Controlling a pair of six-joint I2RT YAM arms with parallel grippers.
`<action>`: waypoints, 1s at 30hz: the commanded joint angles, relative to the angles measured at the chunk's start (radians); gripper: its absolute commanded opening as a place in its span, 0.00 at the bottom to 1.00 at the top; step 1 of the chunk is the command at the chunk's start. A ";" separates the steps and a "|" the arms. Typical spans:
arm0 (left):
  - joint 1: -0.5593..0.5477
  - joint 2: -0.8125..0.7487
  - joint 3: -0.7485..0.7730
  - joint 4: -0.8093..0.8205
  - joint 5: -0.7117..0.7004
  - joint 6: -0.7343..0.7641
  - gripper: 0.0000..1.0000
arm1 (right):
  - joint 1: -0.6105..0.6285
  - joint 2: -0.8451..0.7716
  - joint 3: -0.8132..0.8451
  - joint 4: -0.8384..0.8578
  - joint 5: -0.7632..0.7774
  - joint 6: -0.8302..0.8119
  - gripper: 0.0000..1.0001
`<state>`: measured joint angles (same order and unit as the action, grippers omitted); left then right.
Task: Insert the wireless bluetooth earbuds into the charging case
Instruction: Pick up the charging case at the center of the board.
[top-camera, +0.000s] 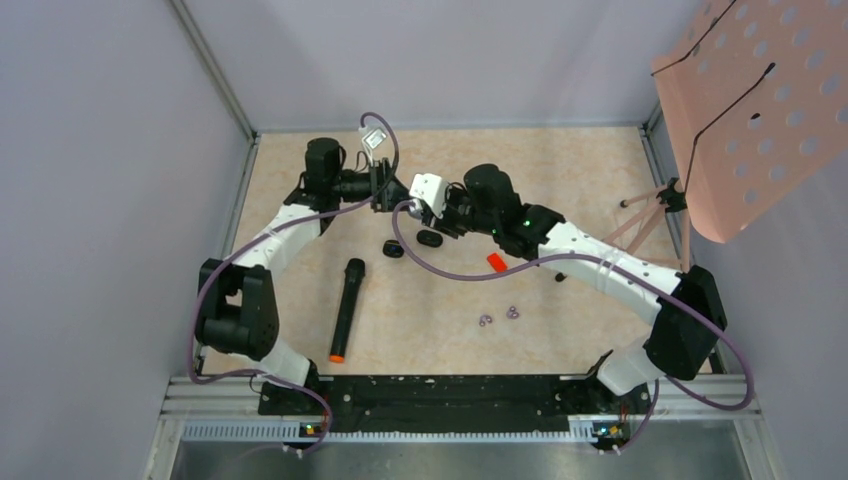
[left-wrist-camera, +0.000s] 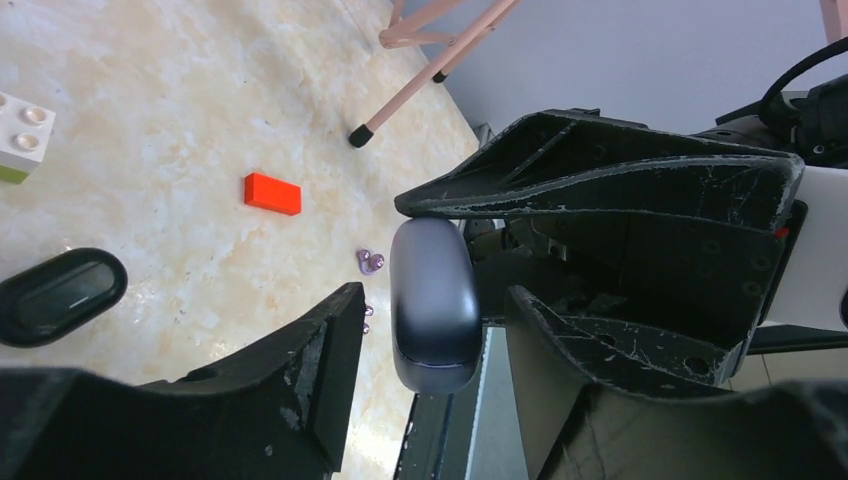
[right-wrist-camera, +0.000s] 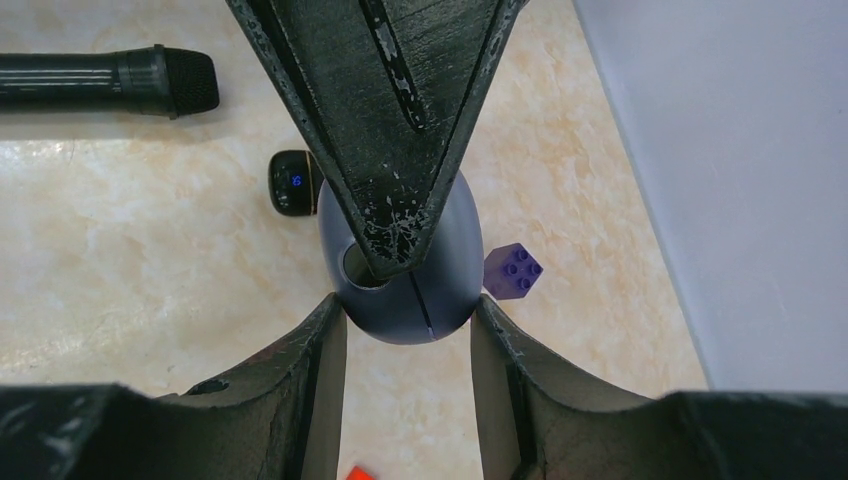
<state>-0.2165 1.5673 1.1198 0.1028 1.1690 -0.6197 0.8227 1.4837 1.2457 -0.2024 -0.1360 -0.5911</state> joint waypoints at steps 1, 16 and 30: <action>-0.014 0.022 0.057 0.023 0.066 0.021 0.55 | 0.003 -0.008 0.057 0.053 0.030 0.039 0.29; -0.049 -0.060 0.080 -0.128 0.081 0.470 0.11 | -0.266 0.064 0.312 -0.337 -0.663 0.260 0.75; -0.139 -0.168 0.061 -0.113 -0.032 0.769 0.09 | -0.287 0.178 0.475 -0.562 -0.859 0.108 0.53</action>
<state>-0.3454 1.4117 1.1648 -0.0452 1.1461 0.0914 0.5285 1.6630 1.6836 -0.7441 -0.9226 -0.4557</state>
